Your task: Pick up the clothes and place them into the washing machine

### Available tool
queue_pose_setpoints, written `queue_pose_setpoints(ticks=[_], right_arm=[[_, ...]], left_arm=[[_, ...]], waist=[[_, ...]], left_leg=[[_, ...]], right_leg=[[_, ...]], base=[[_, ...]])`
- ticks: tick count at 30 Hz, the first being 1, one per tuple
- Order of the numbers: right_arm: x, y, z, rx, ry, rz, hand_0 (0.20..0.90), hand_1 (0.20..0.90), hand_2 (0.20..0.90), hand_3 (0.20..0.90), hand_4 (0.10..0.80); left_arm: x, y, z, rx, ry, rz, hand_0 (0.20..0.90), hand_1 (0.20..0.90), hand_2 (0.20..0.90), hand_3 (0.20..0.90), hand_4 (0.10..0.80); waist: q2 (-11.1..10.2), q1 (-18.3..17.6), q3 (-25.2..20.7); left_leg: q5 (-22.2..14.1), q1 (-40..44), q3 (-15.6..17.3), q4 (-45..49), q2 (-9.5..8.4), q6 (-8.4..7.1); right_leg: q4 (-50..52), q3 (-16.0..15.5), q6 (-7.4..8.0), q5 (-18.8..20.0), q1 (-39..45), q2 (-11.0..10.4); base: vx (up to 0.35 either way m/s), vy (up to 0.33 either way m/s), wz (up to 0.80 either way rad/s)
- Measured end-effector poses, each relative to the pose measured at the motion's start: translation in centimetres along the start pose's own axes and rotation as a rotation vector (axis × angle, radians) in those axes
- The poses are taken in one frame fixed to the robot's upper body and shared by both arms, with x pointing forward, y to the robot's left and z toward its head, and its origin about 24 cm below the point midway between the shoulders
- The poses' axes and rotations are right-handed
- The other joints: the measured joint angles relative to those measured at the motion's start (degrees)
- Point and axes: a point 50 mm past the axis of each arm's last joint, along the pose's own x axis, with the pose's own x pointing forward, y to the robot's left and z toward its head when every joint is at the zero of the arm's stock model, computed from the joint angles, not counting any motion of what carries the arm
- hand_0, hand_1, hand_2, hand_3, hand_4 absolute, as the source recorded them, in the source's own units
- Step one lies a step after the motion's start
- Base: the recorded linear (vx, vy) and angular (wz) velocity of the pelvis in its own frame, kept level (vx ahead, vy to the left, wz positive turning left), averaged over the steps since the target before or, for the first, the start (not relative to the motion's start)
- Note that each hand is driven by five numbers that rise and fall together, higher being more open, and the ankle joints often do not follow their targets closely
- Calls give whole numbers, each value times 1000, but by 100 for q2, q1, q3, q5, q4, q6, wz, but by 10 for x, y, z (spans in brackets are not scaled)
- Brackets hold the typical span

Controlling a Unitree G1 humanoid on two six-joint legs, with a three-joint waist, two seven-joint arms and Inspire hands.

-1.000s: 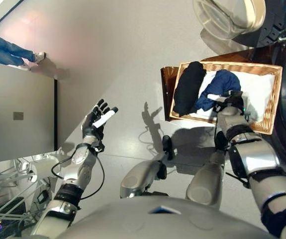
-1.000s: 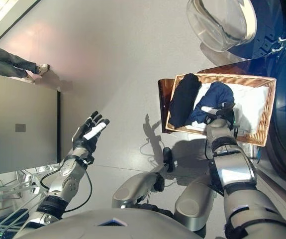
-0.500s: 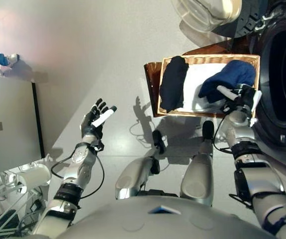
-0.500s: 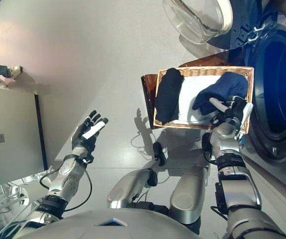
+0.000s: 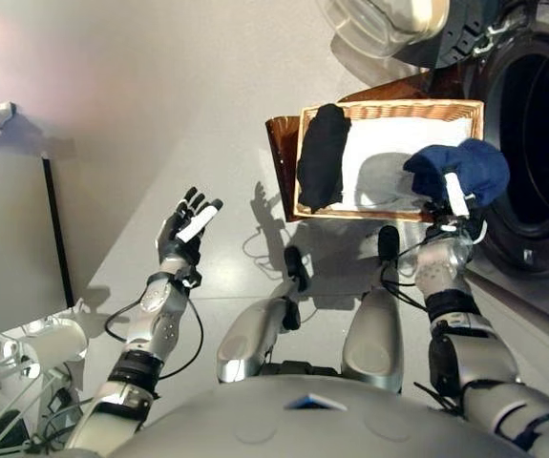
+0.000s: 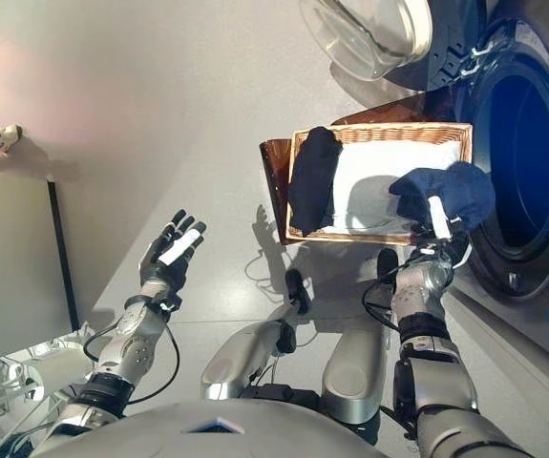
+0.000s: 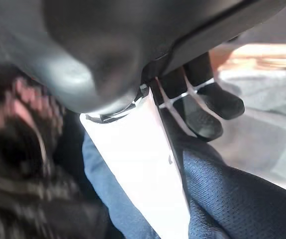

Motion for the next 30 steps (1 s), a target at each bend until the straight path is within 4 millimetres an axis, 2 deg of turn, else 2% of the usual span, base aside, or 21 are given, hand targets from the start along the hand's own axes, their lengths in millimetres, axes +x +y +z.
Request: queue_pose_setpoints(ticks=[3, 6, 9, 13, 15, 22, 26, 30], right_arm=[[4, 2, 7, 152, -9, -36, 200, 200, 200, 200, 300], [5, 17, 16, 249, -32, -20, 200, 200, 200, 200, 300], [7, 33, 25, 283, -52, 18, 200, 200, 200, 200, 300], [8, 43, 36, 297, -79, 40, 200, 200, 200, 200, 300], [9, 52, 48, 311, -106, 61, 200, 200, 200, 200, 300], [12, 58, 73, 559, -163, 12, 200, 200, 200, 200, 300], [12, 69, 91, 611, -197, 14, 200, 200, 200, 200, 300], [13, 69, 104, 647, -218, -9, 200, 200, 200, 200, 300]], left_arm=[[0, 0, 1, -3, -14, 1, 900, 900, 900, 900, 800], [0, 0, 2, -3, -18, 1, 900, 900, 900, 900, 800], [0, 0, 2, -3, -21, -1, 900, 900, 900, 900, 800], [0, 0, 4, -3, -30, -1, 900, 900, 900, 900, 800], [2, -2, 8, -1, -51, -10, 900, 900, 900, 900, 800], [2, -1, 12, 9, -59, -12, 900, 900, 900, 900, 800], [2, -1, 20, 19, -85, -25, 900, 900, 900, 900, 800], [2, -2, 24, 14, -95, -35, 900, 900, 900, 900, 800]], waist=[[-8, 3, 6], [-10, 2, 8], [-18, 22, 18], [-65, 48, 53], [-117, 91, 120], [-170, 158, 165], [-160, 170, 227], [-155, 174, 252]], left_leg=[[-2, -7, -1, 1, -1, 3], [-5, -41, -1, 0, 3, 0], [0, -124, 3, 6, 6, 3], [0, -142, -1, 30, 6, 3], [2, -210, -4, 31, 10, 5], [2, -246, -53, 31, 4, 4], [12, -417, -40, 34, -6, 15], [14, -418, -45, 34, -3, 13]], right_leg=[[0, 1, -11, 7, -8, 2], [0, 8, 3, -3, -41, 9], [0, 14, -23, 22, -130, 19], [0, 11, -27, 20, -146, 19], [1, 11, -29, 24, -214, 24], [1, 9, -24, 15, -225, 22], [2, 14, -23, 29, -415, 17], [3, 14, -23, 27, -416, 20]], base=[[-3, -10, 0], [-8, -47, -1], [-12, -55, 0], [-18, -47, 0], [-4, -21, 0], [-8, -1, 2], [-26, -6, -1], [0, 0, 0]])
